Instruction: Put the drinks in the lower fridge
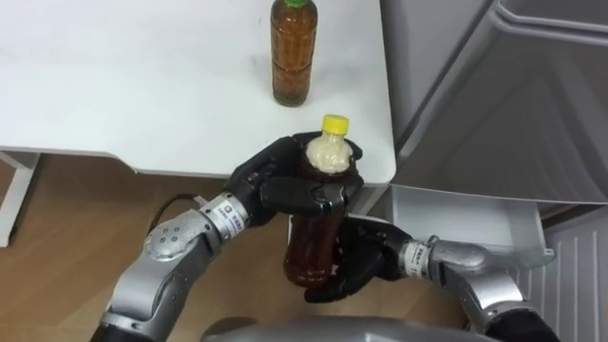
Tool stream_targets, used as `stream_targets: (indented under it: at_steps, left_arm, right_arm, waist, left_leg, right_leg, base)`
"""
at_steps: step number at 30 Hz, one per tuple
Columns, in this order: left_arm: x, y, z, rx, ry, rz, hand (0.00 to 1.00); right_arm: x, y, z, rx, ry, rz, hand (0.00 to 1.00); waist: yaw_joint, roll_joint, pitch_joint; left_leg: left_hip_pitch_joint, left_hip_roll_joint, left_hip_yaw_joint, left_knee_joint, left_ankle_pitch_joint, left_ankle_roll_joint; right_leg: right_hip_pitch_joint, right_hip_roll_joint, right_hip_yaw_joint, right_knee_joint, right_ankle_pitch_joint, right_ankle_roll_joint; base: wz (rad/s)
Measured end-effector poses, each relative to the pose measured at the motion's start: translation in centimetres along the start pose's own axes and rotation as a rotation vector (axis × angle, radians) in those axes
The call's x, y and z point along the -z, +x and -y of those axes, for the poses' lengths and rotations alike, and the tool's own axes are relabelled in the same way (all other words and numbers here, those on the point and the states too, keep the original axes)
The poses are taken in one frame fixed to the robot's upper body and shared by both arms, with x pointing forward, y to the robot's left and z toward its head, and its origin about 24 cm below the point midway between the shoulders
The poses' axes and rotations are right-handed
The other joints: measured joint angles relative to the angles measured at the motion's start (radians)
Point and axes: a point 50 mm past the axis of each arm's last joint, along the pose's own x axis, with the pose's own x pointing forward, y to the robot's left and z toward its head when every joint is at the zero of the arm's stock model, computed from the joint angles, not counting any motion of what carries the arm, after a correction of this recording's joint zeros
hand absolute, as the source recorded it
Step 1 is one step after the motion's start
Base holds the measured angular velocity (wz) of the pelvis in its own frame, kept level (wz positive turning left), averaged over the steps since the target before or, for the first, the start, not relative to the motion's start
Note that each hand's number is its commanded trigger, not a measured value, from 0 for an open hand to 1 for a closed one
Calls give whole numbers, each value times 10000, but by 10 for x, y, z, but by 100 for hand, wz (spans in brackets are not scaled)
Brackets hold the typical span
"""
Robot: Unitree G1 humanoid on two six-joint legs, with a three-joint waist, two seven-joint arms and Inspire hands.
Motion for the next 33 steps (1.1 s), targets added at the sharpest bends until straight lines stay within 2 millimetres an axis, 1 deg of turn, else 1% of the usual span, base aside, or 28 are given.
stream_targets:
  at_steps: [5, 7, 10, 14, 23, 30, 31, 32, 33]
  left_arm:
    - [0, -1, -1, -28, 213, -106, 100]
    - [1, 0, 0, -37, 640, -201, 100]
    - [3, 0, 1, -9, 1124, -466, 100]
    - [5, 2, 4, 59, 1607, -729, 100]
    - [3, 1, 3, 79, 1841, -572, 100]
    - [5, 3, 9, 193, 1873, -555, 100]
    - [5, 3, 9, 213, 1881, -558, 100]
    - [5, 4, 10, 216, 1968, -583, 100]
    - [5, 4, 10, 223, 2017, -586, 100]
  right_arm:
    - [-5, 0, -5, -284, -187, 233, 0]
    - [-4, -1, -8, -328, -78, 394, 0]
    - [-4, -1, -10, -384, 161, 664, 0]
    - [-8, -1, -9, -444, 353, 964, 0]
    - [-12, -1, -10, -593, 168, 1322, 0]
    - [-13, 0, -13, -820, 641, 1772, 0]
    - [-13, 1, -14, -874, 722, 1805, 8]
    - [-12, 1, -15, -936, 840, 1862, 43]
    - [-12, 1, -16, -960, 901, 1891, 98]
  waist:
    - [-4, 112, 44]
    - [6, 141, 31]
    - [-14, 177, 47]
    - [-41, 175, 45]
    - [-53, 148, 38]
    - [-61, 138, 37]
    - [-63, 138, 36]
    - [-67, 139, 35]
    - [-67, 138, 35]
  left_leg:
    - [-11, -27, -37, -12, -2, 4]
    - [-4, -29, -37, -32, -3, 5]
    - [-9, -34, -30, -11, -2, 6]
    - [-7, -26, -30, -8, -2, 6]
    - [-3, -36, -46, 3, -1, 7]
    - [-11, -49, -59, -27, -2, 9]
    - [-5, -51, -63, -29, -2, 9]
    - [6, -57, -76, -26, -2, 9]
    - [7, -61, -85, -24, -2, 9]
  right_leg:
    - [5, 6, 22, 34, 5, -8]
    - [9, 6, 22, 37, 5, -8]
    - [-4, -1, 23, 40, 5, -8]
    - [-9, -11, 21, 39, 5, -8]
    - [-2, -20, 17, 39, 5, -7]
    - [-3, -11, 27, 38, 4, -6]
    - [5, -11, 30, 37, 4, -6]
    - [16, -11, 31, 38, 4, -6]
    - [19, -11, 31, 38, 4, -6]
  base:
    - [1]
    - [0]
    - [0]
    - [0]
    - [0]
    - [0]
    - [0]
    - [0]
    - [0]
